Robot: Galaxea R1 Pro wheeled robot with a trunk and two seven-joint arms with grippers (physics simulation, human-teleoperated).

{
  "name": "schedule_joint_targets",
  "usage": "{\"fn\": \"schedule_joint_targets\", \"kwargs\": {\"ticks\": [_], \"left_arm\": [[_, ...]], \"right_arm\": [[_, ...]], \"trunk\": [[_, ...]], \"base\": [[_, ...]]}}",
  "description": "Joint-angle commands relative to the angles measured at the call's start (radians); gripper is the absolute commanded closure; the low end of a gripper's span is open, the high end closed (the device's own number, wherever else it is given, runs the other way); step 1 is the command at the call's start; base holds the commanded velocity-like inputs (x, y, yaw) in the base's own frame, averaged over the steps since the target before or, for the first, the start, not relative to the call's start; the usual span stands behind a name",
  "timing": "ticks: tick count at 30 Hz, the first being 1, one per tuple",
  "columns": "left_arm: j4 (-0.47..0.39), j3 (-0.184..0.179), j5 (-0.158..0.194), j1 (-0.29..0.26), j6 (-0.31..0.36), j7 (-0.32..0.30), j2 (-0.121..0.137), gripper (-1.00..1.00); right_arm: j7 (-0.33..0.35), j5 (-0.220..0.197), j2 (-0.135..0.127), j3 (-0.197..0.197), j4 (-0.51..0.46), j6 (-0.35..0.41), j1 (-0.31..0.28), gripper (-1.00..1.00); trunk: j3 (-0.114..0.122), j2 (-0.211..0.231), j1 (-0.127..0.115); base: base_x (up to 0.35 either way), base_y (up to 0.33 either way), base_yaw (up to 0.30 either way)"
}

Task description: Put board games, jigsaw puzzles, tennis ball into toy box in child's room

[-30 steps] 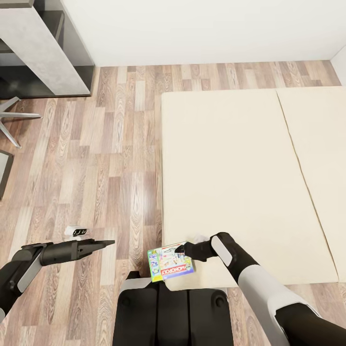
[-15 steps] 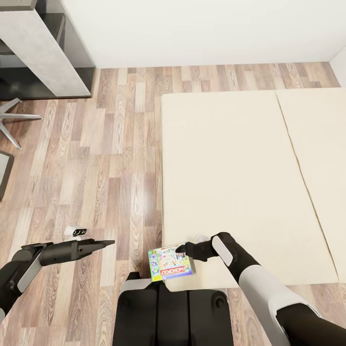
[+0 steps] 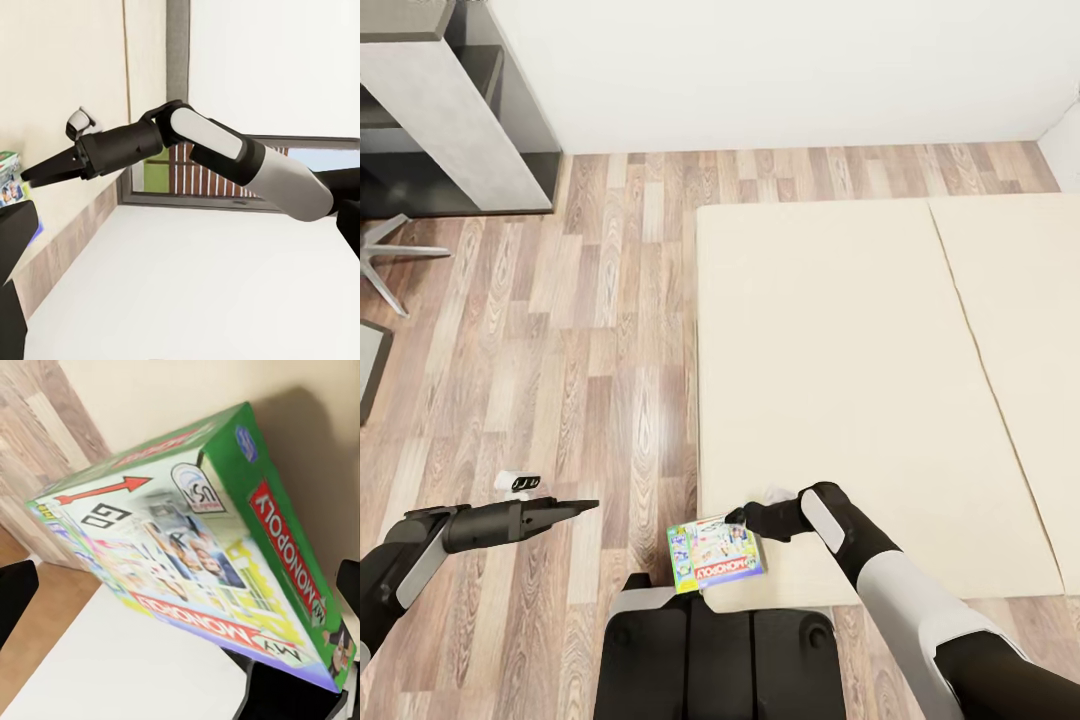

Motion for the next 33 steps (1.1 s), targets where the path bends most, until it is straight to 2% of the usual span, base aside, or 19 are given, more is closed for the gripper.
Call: {"fn": "schedule_joint_targets", "kwargs": {"ticks": [1, 20, 24, 28, 33], "left_arm": [[0.000, -0.004, 0.006, -0.001, 0.010, -0.002, 0.001, -1.00], [0.000, -0.004, 0.006, -0.001, 0.010, -0.002, 0.001, -1.00], [0.000, -0.004, 0.006, -0.001, 0.010, -0.002, 0.001, -1.00], [0.000, -0.004, 0.006, -0.001, 0.010, -0.002, 0.000, -1.00], [0.000, -0.004, 0.006, -0.001, 0.010, -0.002, 0.000, -1.00]], "right_arm": [[0.008, 0.009, 0.000, 0.001, -0.002, 0.003, 0.000, -1.00], [0.009, 0.008, -0.004, 0.001, -0.165, 0.021, -0.001, -1.00], [0.010, 0.007, -0.018, 0.000, -0.202, 0.032, 0.006, -1.00], [0.011, 0.007, -0.027, -0.001, -0.244, 0.035, 0.022, -1.00], [0.014, 0.006, -0.033, -0.002, -0.346, 0.036, 0.076, -1.00]], "trunk": [[0.001, -0.001, 0.001], [0.032, -0.001, 0.001], [0.039, -0.001, 0.001], [0.045, -0.001, 0.001], [0.053, -0.001, 0.001]], "base": [[0.000, 0.000, 0.000], [0.000, 0.000, 0.000], [0.000, 0.000, 0.000], [0.000, 0.000, 0.000], [0.000, 0.000, 0.000]]}}
